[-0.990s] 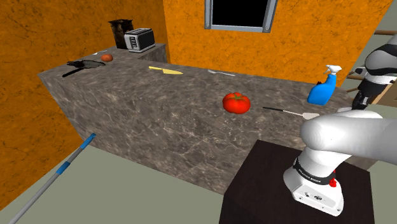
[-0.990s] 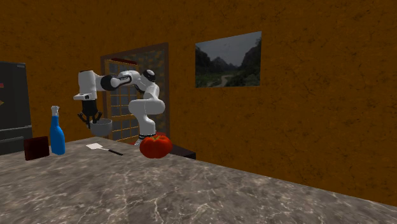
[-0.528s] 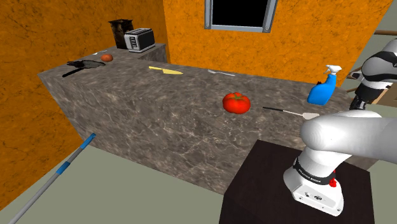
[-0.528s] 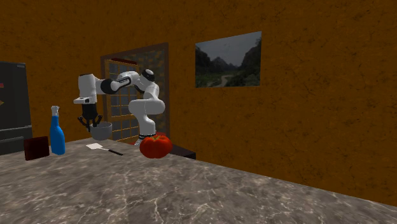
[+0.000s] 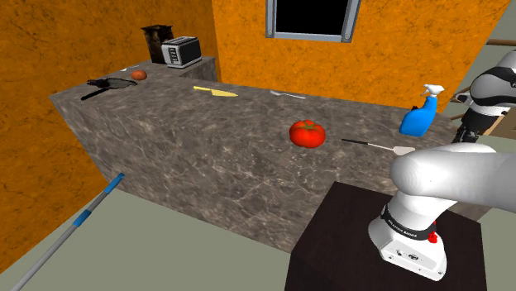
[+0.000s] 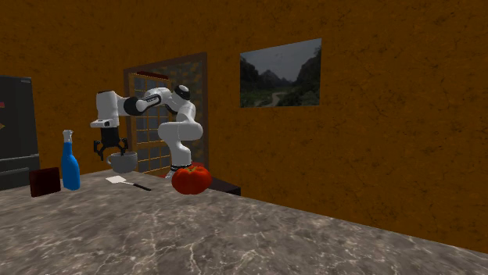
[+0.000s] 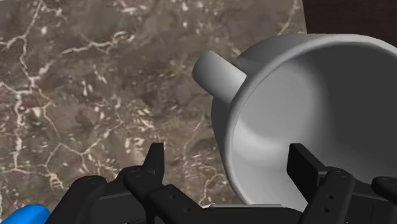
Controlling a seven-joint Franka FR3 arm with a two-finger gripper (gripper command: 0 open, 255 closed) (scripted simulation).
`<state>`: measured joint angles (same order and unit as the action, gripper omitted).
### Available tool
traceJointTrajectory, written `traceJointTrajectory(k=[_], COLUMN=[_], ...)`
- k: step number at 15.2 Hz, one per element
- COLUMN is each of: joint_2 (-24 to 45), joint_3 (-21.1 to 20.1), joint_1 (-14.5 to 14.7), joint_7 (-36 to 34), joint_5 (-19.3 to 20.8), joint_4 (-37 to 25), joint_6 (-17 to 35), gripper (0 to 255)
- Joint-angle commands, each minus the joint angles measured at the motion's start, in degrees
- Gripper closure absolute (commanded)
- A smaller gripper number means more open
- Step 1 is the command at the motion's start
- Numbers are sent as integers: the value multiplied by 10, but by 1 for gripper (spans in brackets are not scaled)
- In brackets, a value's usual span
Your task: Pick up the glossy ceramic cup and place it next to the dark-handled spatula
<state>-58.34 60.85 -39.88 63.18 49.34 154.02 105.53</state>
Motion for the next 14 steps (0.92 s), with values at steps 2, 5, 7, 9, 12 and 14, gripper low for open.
traceJointTrajectory(k=[2, 5, 7, 9, 12, 14], joint_2=[0, -13, -15, -15, -15, -15], joint_3=[0, -51, -63, -63, -63, -63], joint_1=[0, -1, 0, 0, 0, 0], joint_7=[0, 9, 11, 11, 11, 11], joint_5=[0, -42, -52, -52, -52, -52], joint_4=[0, -35, -45, -45, -45, -45], joint_6=[0, -53, -66, -66, -66, -66], gripper=[0, 0, 0, 0, 0, 0])
